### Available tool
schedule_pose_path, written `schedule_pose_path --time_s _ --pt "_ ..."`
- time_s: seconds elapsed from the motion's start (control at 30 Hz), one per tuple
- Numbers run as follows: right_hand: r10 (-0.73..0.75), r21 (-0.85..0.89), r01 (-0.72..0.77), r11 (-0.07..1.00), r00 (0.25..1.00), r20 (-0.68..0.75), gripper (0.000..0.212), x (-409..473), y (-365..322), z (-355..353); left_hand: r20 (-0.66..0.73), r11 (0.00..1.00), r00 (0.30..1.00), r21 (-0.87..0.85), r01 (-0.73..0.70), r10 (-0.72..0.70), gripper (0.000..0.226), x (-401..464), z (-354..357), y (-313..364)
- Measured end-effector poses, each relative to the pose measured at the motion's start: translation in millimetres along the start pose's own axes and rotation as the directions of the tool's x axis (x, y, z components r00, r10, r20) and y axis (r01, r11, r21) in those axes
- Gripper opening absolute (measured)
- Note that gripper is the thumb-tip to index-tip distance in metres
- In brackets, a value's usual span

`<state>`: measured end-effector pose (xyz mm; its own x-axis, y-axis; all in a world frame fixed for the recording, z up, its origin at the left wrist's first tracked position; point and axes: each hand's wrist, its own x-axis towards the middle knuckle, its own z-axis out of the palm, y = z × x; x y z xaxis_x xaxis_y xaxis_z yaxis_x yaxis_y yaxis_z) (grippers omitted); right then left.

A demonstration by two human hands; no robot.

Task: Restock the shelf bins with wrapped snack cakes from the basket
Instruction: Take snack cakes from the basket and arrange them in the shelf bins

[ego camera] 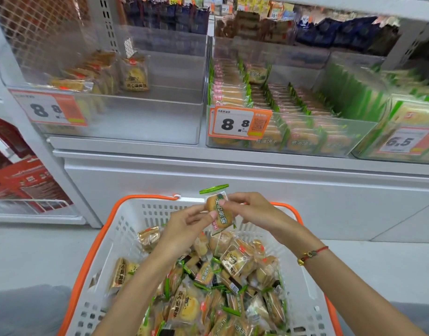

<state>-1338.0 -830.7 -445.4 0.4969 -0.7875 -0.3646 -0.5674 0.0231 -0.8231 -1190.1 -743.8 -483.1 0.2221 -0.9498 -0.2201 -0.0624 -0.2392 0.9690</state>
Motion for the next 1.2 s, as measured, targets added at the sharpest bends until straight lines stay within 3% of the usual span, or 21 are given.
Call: schedule_pose_path --time_s 0.13,0.27,0.4,0.5,0.57,0.67,0.77,0.83,0.9,1.03,1.2 --pt "-0.077 0.054 0.081 0.995 0.995 -0.063 0.016 -1.3 3.6 6.8 -0.032 0.999 0.999 -0.047 0.008 -0.01 0.018 2.6 0.8 1.9" --pt "-0.044 0.315 0.109 0.943 0.977 -0.207 0.009 -4.0 -1.2 7.6 -0.074 0.996 0.997 -0.09 -0.017 0.01 0.034 5.0 2.4 7.2" --pt "-0.031 0.435 0.163 0.885 0.955 -0.294 0.023 -8.1 -18.1 -5.7 -0.215 0.984 0.969 -0.102 -0.148 0.123 0.032 8.6 0.5 25.2" --pt "-0.157 0.38 0.296 0.877 0.921 -0.356 0.033 -11.0 -37.1 -28.5 -0.383 0.928 0.858 -0.006 -0.372 0.342 0.025 17.8 -8.9 55.3" --pt "-0.277 0.282 0.405 0.87 0.873 -0.401 0.034 -11.8 -49.8 -45.2 -0.42 0.873 0.776 0.097 -0.477 0.471 0.025 29.6 -18.0 79.8" --pt "-0.445 0.095 0.541 0.836 0.768 -0.461 0.031 -9.8 -70.6 -74.3 -0.4 0.795 0.689 0.265 -0.545 0.605 0.023 58.0 -32.5 120.2" --pt "-0.523 -0.111 0.561 0.821 0.659 -0.54 0.03 4.4 -84.0 -106.5 -0.367 0.729 0.632 0.402 -0.554 0.683 0.024 90.5 -43.3 153.0" --pt "-0.535 -0.206 0.53 0.822 0.598 -0.597 0.029 21.5 -88.2 -128.5 -0.329 0.703 0.638 0.496 -0.51 0.696 0.028 108.7 -46.0 166.2" --pt "-0.529 -0.271 0.474 0.838 0.582 -0.617 0.029 42.0 -93.6 -147.4 -0.293 0.691 0.678 0.573 -0.44 0.674 0.035 124.0 -45.9 171.8" --pt "-0.475 -0.357 0.313 0.88 0.591 -0.652 0.035 95.5 -103.2 -182.4 -0.246 0.702 0.776 0.635 -0.323 0.58 0.046 140.0 -42.5 176.0" --pt "-0.473 -0.383 0.289 0.877 0.654 -0.59 0.026 174.4 -116.6 -206.2 -0.171 0.655 0.788 0.672 -0.346 0.592 0.043 146.0 -46.7 179.7"
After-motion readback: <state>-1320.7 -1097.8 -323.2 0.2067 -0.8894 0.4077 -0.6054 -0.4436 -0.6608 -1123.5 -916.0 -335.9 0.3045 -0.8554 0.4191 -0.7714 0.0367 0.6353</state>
